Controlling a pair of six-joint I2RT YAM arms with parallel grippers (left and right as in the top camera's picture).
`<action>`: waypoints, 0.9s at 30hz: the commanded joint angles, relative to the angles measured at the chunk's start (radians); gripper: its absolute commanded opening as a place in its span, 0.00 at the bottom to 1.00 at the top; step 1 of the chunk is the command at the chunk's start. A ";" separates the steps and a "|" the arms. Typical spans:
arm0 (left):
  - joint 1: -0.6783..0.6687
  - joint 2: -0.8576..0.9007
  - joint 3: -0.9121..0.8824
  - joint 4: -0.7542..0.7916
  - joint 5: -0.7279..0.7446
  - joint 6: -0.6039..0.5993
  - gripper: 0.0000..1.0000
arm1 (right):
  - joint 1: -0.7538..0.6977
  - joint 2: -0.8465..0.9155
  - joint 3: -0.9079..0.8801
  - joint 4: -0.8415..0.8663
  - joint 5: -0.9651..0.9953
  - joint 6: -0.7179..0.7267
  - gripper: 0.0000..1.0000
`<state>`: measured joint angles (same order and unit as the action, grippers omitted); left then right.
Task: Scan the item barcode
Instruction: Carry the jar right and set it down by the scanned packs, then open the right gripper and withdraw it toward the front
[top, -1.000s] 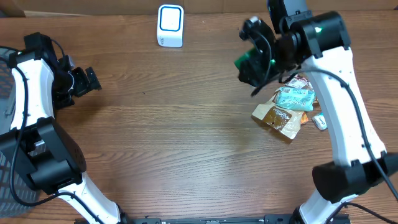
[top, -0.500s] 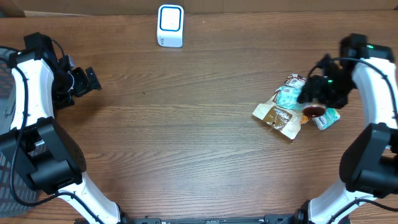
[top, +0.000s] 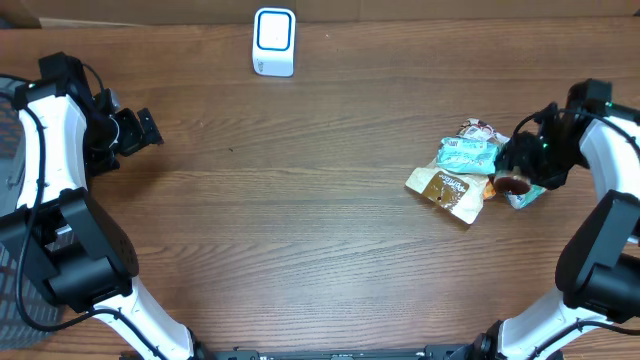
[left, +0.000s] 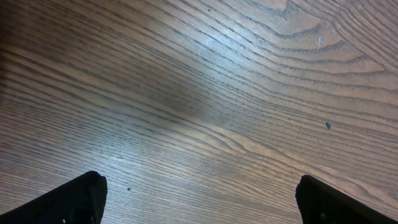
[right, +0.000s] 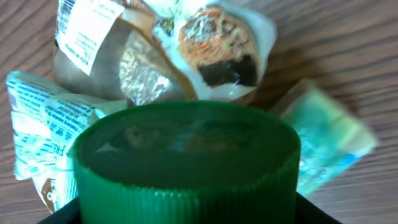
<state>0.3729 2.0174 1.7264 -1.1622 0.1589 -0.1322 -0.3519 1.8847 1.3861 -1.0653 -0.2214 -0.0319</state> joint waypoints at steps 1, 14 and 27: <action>-0.008 -0.015 -0.005 0.000 -0.006 -0.010 1.00 | 0.003 -0.015 -0.014 0.010 -0.073 0.010 0.92; -0.009 -0.015 -0.005 0.000 -0.006 -0.010 1.00 | 0.061 -0.181 0.373 -0.197 -0.227 -0.024 1.00; -0.009 -0.015 -0.005 0.000 -0.006 -0.010 0.99 | 0.383 -0.636 0.573 -0.317 -0.226 -0.017 1.00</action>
<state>0.3729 2.0174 1.7264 -1.1622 0.1589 -0.1322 -0.0055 1.2827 1.9526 -1.3773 -0.4397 -0.0486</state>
